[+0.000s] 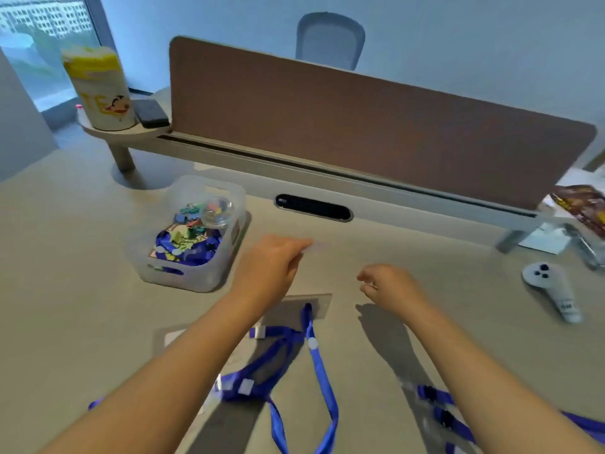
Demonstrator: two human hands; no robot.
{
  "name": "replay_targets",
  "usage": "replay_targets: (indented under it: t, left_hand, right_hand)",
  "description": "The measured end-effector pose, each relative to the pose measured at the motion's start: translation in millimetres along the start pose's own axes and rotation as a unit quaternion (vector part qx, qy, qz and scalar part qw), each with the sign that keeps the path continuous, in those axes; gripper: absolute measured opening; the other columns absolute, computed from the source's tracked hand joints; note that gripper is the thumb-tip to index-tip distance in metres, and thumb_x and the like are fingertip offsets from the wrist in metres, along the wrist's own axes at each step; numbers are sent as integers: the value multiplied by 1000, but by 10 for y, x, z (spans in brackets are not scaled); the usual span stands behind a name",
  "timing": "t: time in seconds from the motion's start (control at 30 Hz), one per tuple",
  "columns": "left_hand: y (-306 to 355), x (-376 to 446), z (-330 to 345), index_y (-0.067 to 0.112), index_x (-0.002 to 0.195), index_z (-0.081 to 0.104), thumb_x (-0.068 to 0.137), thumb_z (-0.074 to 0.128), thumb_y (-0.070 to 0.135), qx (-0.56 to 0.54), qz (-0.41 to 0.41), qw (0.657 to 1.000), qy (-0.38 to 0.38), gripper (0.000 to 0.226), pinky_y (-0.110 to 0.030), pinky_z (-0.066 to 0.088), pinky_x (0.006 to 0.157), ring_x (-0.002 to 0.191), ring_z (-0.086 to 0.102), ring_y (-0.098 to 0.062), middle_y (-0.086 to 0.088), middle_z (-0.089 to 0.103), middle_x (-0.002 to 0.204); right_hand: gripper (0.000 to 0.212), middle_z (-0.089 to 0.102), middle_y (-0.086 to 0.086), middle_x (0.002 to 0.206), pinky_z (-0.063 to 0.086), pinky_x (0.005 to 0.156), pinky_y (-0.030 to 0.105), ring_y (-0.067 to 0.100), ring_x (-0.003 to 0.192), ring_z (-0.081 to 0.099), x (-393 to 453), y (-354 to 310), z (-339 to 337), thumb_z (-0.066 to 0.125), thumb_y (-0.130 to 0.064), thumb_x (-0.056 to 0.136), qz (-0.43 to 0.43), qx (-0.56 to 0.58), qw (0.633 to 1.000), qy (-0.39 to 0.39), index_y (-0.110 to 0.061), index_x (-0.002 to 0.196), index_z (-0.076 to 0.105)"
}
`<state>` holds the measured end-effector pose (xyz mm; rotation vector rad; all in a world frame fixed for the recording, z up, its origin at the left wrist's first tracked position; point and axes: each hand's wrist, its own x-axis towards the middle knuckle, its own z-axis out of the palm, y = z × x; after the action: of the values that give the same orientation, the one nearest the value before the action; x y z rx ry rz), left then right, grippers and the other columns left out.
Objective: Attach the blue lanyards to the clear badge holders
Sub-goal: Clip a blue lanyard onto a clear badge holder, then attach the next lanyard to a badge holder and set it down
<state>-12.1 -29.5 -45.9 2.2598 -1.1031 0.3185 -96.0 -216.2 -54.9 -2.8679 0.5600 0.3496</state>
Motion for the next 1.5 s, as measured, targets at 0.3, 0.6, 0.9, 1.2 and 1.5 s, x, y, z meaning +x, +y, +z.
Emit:
replay_targets:
  t: [0.3, 0.6, 0.9, 1.2, 1.5]
  left_hand:
    - [541, -528, 883, 14, 80, 76, 74, 45, 15, 60, 163, 985, -1, 32, -21, 48, 41, 49, 65, -24, -3, 76, 63]
    - [755, -1076, 906, 10, 78, 75, 64, 64, 0, 109, 183, 976, 36, 21, -25, 49, 40, 49, 66, -27, -7, 75, 60]
    - [852, -1005, 905, 9, 119, 60, 95, 39, 9, 74, 80, 994, 31, 32, -36, 45, 77, 102, 58, -32, -13, 69, 111]
    - [771, -794, 833, 8, 116, 59, 95, 39, 13, 14, -28, 1000, 3, 30, -39, 49, 86, 104, 57, -30, -12, 66, 114]
    - [832, -419, 485, 8, 84, 56, 90, 48, 9, -174, -136, 973, 61, 10, -23, 43, 61, 77, 45, -17, -3, 51, 83]
  right_hand:
    - [34, 63, 10, 121, 44, 94, 34, 25, 111, 57, -803, 886, 753, 57, -23, 87, 123, 113, 985, 33, -8, 117, 60]
    - [31, 62, 12, 114, 49, 87, 41, 30, 100, 60, -1213, 745, 1289, 55, -30, 87, 115, 77, 984, 116, -6, 105, 64]
    - [15, 60, 7, 94, 47, 78, 36, 23, 88, 56, -1002, 747, 1174, 48, -10, 84, 109, 138, 969, 175, -7, 92, 61]
    - [7, 62, 9, 85, 41, 64, 28, 22, 79, 54, -799, 706, 926, 47, -8, 91, 49, 295, 909, 289, -6, 87, 53]
    - [27, 66, 19, 104, 44, 77, 31, 30, 92, 60, -779, 320, 353, 42, -11, 95, -63, 204, 902, 376, 0, 116, 55]
